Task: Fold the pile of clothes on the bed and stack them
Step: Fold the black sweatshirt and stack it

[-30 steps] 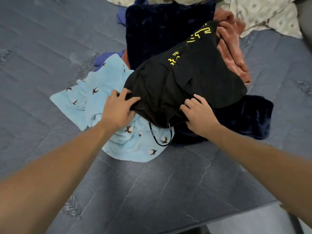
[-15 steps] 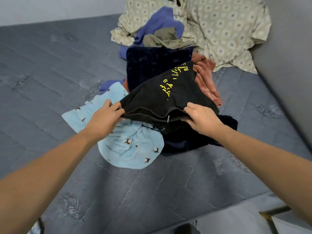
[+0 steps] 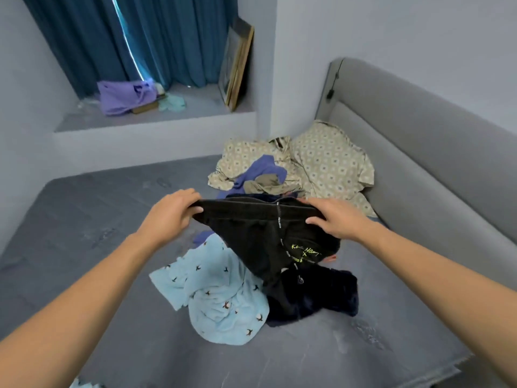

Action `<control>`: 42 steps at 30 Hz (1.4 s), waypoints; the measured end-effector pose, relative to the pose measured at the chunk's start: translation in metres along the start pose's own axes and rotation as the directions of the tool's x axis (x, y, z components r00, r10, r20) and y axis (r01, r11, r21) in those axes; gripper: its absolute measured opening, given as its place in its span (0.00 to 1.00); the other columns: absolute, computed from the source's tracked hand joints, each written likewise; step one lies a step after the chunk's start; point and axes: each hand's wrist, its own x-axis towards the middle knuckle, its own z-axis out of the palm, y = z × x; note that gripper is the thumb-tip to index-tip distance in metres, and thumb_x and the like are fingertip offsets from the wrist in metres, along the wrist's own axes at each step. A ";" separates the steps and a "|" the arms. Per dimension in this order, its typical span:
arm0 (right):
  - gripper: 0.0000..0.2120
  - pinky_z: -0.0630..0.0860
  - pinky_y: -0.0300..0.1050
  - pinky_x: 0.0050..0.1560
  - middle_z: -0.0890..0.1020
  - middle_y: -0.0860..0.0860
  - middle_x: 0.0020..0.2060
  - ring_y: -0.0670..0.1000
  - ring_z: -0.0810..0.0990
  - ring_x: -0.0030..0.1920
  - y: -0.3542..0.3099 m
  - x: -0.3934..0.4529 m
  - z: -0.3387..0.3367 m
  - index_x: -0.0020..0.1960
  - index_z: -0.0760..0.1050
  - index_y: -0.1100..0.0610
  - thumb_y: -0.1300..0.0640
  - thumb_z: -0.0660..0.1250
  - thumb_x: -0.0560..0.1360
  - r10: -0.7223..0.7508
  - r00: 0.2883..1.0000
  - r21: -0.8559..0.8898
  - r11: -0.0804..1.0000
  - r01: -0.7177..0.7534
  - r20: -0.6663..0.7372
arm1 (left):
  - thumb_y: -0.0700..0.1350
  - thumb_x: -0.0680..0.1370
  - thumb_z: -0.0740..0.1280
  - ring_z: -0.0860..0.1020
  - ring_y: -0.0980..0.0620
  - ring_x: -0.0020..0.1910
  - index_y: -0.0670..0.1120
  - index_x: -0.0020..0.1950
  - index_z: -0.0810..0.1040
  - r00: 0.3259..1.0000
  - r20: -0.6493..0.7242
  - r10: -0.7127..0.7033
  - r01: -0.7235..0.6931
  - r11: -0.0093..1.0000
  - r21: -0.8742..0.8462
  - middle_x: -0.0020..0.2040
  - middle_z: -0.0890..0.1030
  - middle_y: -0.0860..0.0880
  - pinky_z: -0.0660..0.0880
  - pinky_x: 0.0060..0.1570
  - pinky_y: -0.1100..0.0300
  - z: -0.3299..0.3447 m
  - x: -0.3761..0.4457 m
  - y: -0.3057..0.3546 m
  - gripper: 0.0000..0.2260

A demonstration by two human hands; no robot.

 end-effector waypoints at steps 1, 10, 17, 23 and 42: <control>0.15 0.73 0.51 0.47 0.84 0.54 0.54 0.59 0.82 0.53 -0.005 -0.002 -0.020 0.63 0.69 0.51 0.45 0.68 0.82 -0.011 1.000 0.021 1.000 0.011 -0.021 | 0.41 0.82 0.69 0.78 0.45 0.45 0.49 0.51 0.76 1.000 -0.002 -0.008 0.008 0.999 -0.050 0.44 0.79 0.53 0.74 0.42 0.47 -0.025 0.000 0.003 0.04; 0.15 0.71 0.49 0.43 0.78 0.44 0.45 0.48 0.76 0.43 -0.056 -0.027 -0.141 0.56 0.67 0.44 0.48 0.73 0.78 -0.240 0.958 0.056 0.966 0.251 -0.158 | 0.40 0.80 0.73 0.79 0.48 0.48 0.50 0.53 0.77 0.998 -0.055 0.031 -0.041 0.982 -0.187 0.47 0.81 0.53 0.76 0.54 0.49 -0.198 -0.023 0.036 0.07; 0.13 0.73 0.51 0.45 0.79 0.47 0.41 0.50 0.77 0.43 -0.082 -0.018 -0.196 0.45 0.71 0.45 0.46 0.76 0.77 -0.267 0.962 0.090 0.958 0.271 -0.051 | 0.39 0.80 0.73 0.74 0.49 0.43 0.48 0.48 0.78 0.994 -0.087 -0.068 0.046 0.971 -0.235 0.43 0.79 0.51 0.73 0.49 0.48 -0.252 -0.051 0.033 0.06; 0.15 0.71 0.47 0.40 0.78 0.47 0.35 0.45 0.74 0.36 -0.090 -0.017 -0.228 0.40 0.73 0.52 0.48 0.76 0.77 -0.268 0.960 0.167 0.946 0.277 -0.077 | 0.39 0.81 0.72 0.77 0.39 0.44 0.45 0.48 0.79 0.990 -0.052 -0.134 0.115 0.953 -0.281 0.45 0.81 0.43 0.75 0.50 0.45 -0.283 -0.073 0.020 0.04; 0.10 0.74 0.35 0.37 0.83 0.46 0.34 0.43 0.82 0.36 -0.104 0.027 -0.243 0.40 0.84 0.52 0.47 0.78 0.75 -0.073 0.997 0.566 0.823 0.049 0.019 | 0.40 0.79 0.74 0.78 0.55 0.44 0.45 0.48 0.81 0.917 -0.143 -0.373 0.178 0.702 -0.690 0.45 0.83 0.50 0.75 0.44 0.64 -0.258 -0.083 -0.028 0.03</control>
